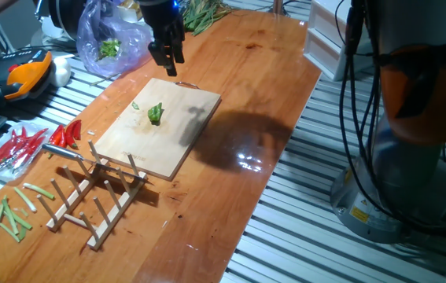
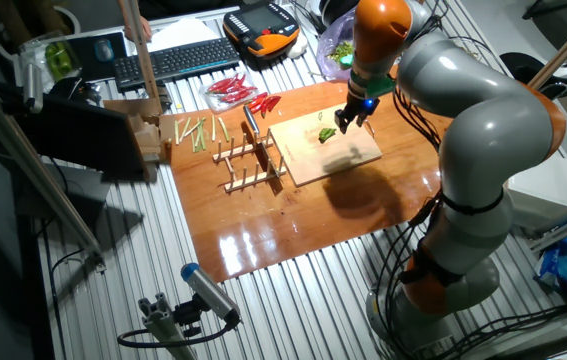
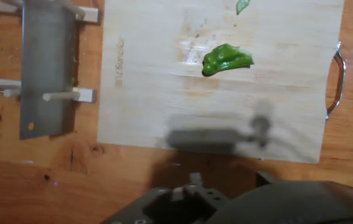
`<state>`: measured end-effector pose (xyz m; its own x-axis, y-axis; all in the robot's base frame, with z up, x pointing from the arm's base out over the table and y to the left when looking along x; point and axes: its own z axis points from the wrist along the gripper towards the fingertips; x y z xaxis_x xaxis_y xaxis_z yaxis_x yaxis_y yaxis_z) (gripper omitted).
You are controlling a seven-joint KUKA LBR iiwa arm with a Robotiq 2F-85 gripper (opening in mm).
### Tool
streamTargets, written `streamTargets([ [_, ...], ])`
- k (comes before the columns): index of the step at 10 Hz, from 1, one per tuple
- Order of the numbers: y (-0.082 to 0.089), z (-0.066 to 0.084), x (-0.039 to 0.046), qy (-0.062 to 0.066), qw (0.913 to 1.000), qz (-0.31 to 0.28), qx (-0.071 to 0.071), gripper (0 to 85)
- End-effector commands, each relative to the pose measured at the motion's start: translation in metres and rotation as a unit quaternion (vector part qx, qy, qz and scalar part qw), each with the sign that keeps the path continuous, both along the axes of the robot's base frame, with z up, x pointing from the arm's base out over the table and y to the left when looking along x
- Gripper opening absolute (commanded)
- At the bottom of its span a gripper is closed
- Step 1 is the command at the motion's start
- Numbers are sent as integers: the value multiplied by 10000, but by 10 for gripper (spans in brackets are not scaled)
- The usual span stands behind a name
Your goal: Chop the chili peppers
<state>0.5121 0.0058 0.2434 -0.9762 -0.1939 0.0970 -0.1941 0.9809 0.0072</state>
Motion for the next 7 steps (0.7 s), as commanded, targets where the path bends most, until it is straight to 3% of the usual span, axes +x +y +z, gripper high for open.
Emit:
streamTargets([
  [1, 1, 2, 1, 20, 10000, -43, 8, 0],
  [4, 61, 51, 71, 127, 9998, -120, 45, 0],
  [7, 250, 119, 254, 171, 9991, -394, 5, 0],
])
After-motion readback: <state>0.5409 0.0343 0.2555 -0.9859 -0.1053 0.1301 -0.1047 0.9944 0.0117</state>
